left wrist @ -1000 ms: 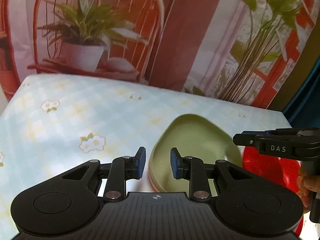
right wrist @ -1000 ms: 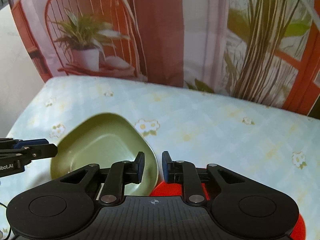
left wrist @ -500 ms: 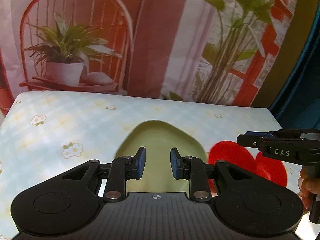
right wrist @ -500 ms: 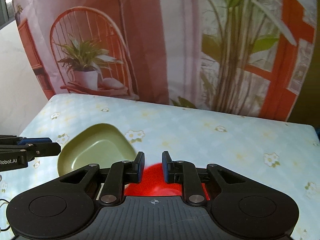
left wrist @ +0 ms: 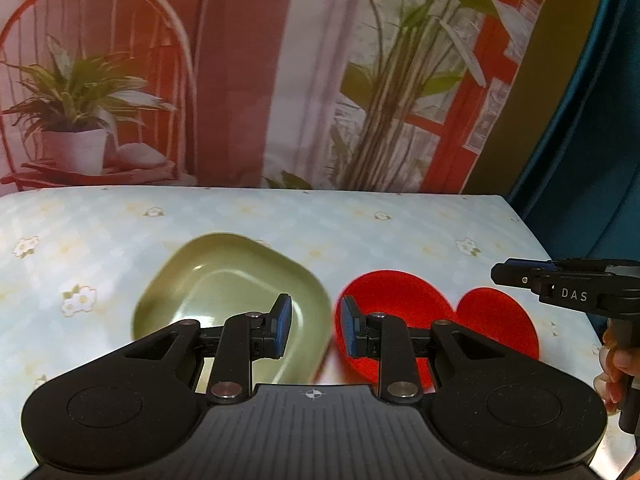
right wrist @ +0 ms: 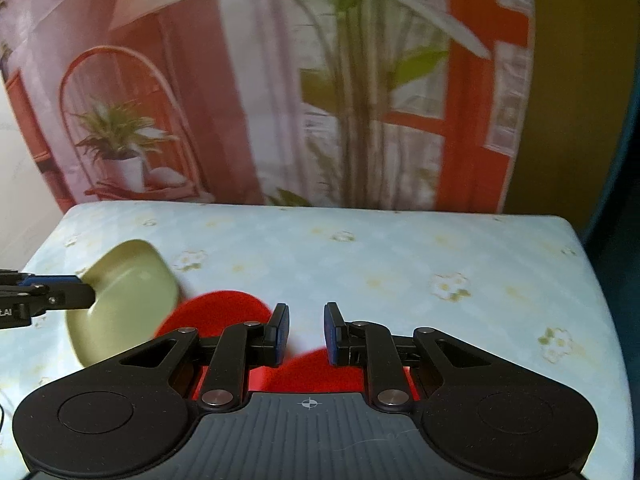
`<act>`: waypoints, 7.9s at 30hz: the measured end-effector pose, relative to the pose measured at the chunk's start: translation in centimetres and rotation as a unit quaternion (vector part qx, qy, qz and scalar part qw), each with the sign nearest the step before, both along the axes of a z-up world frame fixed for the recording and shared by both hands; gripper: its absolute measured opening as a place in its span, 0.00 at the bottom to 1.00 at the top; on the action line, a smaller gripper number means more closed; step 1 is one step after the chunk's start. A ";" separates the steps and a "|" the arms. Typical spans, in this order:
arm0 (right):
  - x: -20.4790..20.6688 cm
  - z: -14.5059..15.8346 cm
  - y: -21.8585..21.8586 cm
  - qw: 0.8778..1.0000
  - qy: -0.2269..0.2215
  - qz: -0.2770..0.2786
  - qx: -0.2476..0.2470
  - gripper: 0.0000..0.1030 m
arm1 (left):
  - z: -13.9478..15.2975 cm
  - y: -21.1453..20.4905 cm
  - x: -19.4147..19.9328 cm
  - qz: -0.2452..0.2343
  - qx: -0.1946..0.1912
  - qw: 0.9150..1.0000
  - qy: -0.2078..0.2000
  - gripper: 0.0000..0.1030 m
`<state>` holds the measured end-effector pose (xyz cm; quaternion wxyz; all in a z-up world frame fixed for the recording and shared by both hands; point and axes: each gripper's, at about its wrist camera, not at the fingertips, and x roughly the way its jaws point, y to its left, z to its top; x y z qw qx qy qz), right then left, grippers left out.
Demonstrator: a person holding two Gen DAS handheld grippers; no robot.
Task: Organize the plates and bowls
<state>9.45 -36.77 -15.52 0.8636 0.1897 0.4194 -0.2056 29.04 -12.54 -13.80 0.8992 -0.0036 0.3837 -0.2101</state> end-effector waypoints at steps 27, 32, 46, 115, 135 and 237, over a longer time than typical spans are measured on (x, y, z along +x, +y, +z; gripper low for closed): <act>-5.0 -1.7 -3.2 0.999 -0.003 -0.024 0.032 0.18 | -2.3 -5.4 -1.2 -0.038 -0.003 0.998 0.046 0.27; -2.6 -1.9 -2.0 0.999 -0.010 -0.004 0.043 0.18 | -3.2 -3.4 -1.1 0.001 -0.018 0.998 0.056 0.27; 2.8 -4.2 0.5 0.998 -0.002 0.034 0.059 0.18 | -5.3 -1.0 -1.0 0.037 -0.084 0.991 0.098 0.27; -7.1 2.9 5.1 0.999 -0.015 -0.009 0.052 0.08 | -1.6 -1.0 -6.7 -0.104 -0.102 0.987 0.067 0.19; -10.7 1.4 6.8 0.997 -0.001 -0.016 0.078 0.09 | -3.2 -1.5 -8.8 -0.131 -0.065 0.986 0.077 0.19; -11.0 -3.9 -0.3 0.996 -0.031 -0.076 0.046 0.17 | -6.3 -9.8 -0.3 -0.149 -0.036 0.985 0.083 0.28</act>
